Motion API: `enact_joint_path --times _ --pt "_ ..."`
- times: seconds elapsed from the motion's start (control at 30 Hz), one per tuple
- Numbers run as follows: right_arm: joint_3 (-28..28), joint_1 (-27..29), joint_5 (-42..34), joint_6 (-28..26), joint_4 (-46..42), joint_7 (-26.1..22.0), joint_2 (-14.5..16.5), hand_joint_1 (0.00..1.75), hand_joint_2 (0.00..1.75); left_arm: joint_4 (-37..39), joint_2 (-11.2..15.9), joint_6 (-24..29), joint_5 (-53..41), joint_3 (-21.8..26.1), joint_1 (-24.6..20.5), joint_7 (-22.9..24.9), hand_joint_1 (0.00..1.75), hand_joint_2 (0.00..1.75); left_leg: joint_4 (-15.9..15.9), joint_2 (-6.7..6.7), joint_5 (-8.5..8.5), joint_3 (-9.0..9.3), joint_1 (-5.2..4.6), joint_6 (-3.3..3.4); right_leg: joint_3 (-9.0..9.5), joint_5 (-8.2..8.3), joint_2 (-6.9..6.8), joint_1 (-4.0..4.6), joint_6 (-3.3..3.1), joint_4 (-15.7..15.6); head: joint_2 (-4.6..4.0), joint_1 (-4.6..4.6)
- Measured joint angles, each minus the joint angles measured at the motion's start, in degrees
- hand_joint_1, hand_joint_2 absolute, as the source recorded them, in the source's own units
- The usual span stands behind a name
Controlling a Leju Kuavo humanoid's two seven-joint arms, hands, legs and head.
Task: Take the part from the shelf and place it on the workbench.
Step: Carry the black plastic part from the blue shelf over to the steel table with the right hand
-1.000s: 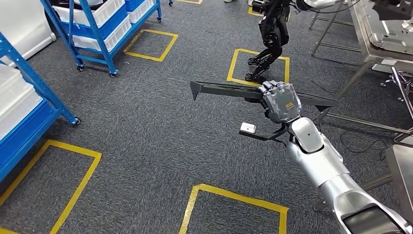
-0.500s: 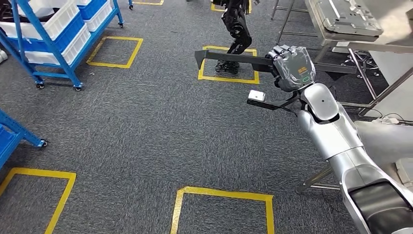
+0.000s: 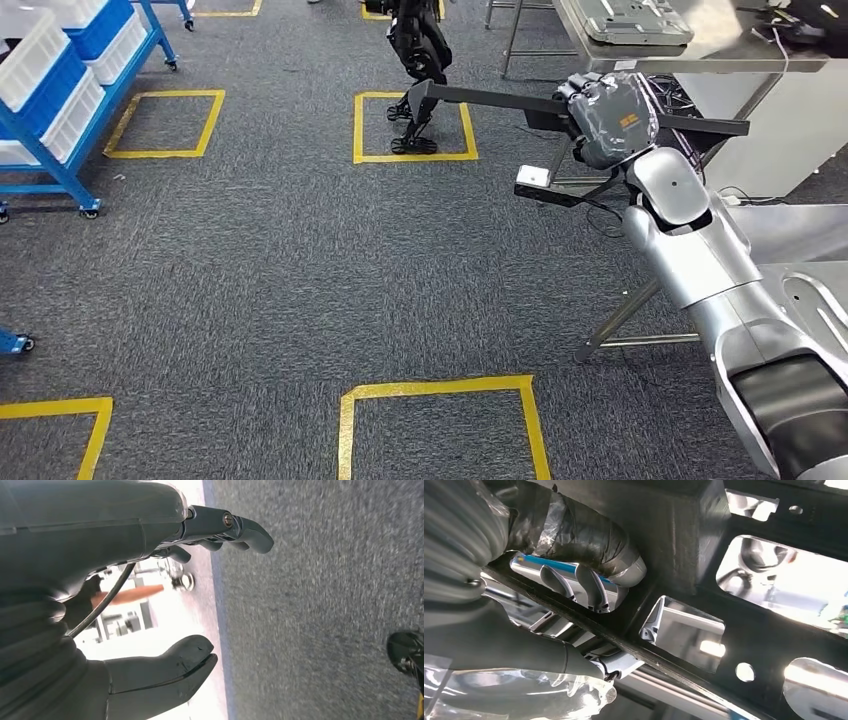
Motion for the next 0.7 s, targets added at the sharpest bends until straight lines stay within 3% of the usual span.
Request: enact_joint_path --times 0.03,0.1,0.17,0.2,0.27,0.3,0.33,0.37,0.4,0.47,0.53,0.6,0.63,0.7 --pt "0.24 -0.54 -0.09 -0.02 0.22 0.2 -0.08 1.75 1.75 0.0 0.01 0.01 -0.23 -0.04 -0.06 0.22 0.0 1.75 -0.07 0.5 -0.2 0.16 -0.12 -0.31 0.35 -0.1 -0.36 0.32 -0.42 -0.9 0.0 -0.01" --pt "0.62 -1.34 -0.53 -0.11 0.55 0.49 -0.3 1.75 1.75 0.0 0.02 -0.01 -0.74 -0.16 -0.15 0.68 0.0 1.75 -0.28 1.6 -0.61 0.54 -0.14 -0.94 0.41 -0.09 1.05 0.47 -1.21 -1.11 0.0 -0.01" --pt "0.88 -2.03 -0.93 -0.19 0.64 0.61 -0.5 1.75 1.75 0.0 0.02 -0.15 -1.26 -0.3 -0.15 1.08 0.0 1.75 1.23 0.38 -1.89 0.32 0.07 -1.48 0.98 0.01 2.28 0.27 -1.92 -1.71 0.0 -0.03" --pt "1.05 -2.48 -0.99 -0.19 0.65 0.65 -0.45 1.75 1.75 0.0 -0.01 -0.26 -1.43 -0.35 -0.12 1.23 0.0 1.75 3.59 -1.06 -3.22 -0.71 0.17 -1.62 1.28 0.08 2.84 0.12 -2.32 -1.97 0.0 -0.03" --pt "1.6 -3.25 -0.98 -0.11 0.71 0.68 -0.15 1.75 1.75 0.0 -0.09 -0.42 -1.56 -0.38 -0.03 1.42 0.0 1.75 11.21 -3.85 -6.41 -4.68 0.3 -1.61 1.47 0.0 4.14 0.21 -2.85 -2.01 0.0 -0.02" --pt "1.93 -3.41 -0.98 -0.04 0.71 0.68 0.04 1.75 1.75 0.0 -0.13 -0.41 -1.56 -0.39 0.02 1.47 0.0 1.75 14.61 -4.43 -7.31 -6.81 0.32 -1.58 1.5 -0.1 4.94 0.3 -3.04 -1.92 0.0 -0.02" --pt "2.25 -3.45 -0.97 0.04 0.72 0.68 0.15 1.75 1.75 0.0 -0.15 -0.38 -1.55 -0.39 0.07 1.49 0.0 1.75 16.36 -4.71 -7.11 -8.28 0.32 -1.53 1.53 -0.22 5.79 0.4 -3.11 -1.79 0.0 -0.02" --pt "2.54 -3.45 -0.97 0.1 0.71 0.68 0.22 1.75 1.75 0.0 -0.15 -0.33 -1.55 -0.39 0.11 1.49 0.0 1.75 15.88 -4.87 -5.74 -8.72 0.31 -1.43 1.57 -0.38 6.62 0.46 -3.12 -1.59 0.0 -0.02" --pt "2.75 -3.46 -0.97 0.15 0.71 0.68 0.27 1.75 1.75 0.0 -0.15 -0.29 -1.55 -0.39 0.13 1.49 0.0 1.75 13.24 -5.16 -3.49 -8.07 0.33 -1.3 1.62 -0.58 7.41 0.47 -3.05 -1.34 0.0 -0.02" --pt "3.03 -3.58 -0.97 0.16 0.7 0.68 0.3 1.75 1.75 0.0 -0.14 -0.25 -1.54 -0.39 0.18 1.49 0.0 1.75 5.8 -7.6 0.74 -5.4 0.56 -0.99 1.52 -1.08 8.88 0.41 -2.64 -0.64 0.0 -0.01" --pt "3.27 -3.66 -0.91 0.11 0.66 0.73 0.38 1.75 1.75 0.0 -0.17 -0.19 -1.43 -0.38 0.14 1.52 0.0 1.75 2.04 -9.74 2.05 -3.9 0.74 -0.77 0.97 -1.26 10.27 0.22 -1.98 -0.16 0.0 -0.01" --pt "3.45 -3.41 -0.9 -0.06 0.58 0.84 0.3 1.75 1.75 0.0 -0.2 -0.14 -1.14 -0.32 -0.01 1.58 0.0 1.75 1.63 -9.09 2.02 -3.62 0.63 -0.4 0.59 -1.01 11.72 -0.09 -1.16 -0.32 0.0 -0.02" --pt "3.47 -3.18 -0.92 -0.17 0.55 0.9 0.15 1.75 1.75 0.0 -0.2 -0.13 -0.99 -0.27 -0.06 1.6 0.0 1.75 1.24 -8.38 2.17 -3.38 0.61 -0.05 0.53 -1.06 11.5 -0.19 -0.83 -0.26 0.0 -0.01" --pt "3.47 -3.01 -0.98 -0.36 0.48 1.0 -0.21 1.75 1.75 0.0 -0.21 -0.07 -0.78 -0.19 -0.01 1.62 0.0 1.75 0.36 -6.9 2.49 -2.84 0.68 0.67 -0.72 -2.63 8.44 -0.02 -0.32 2.27 0.0 0.03"
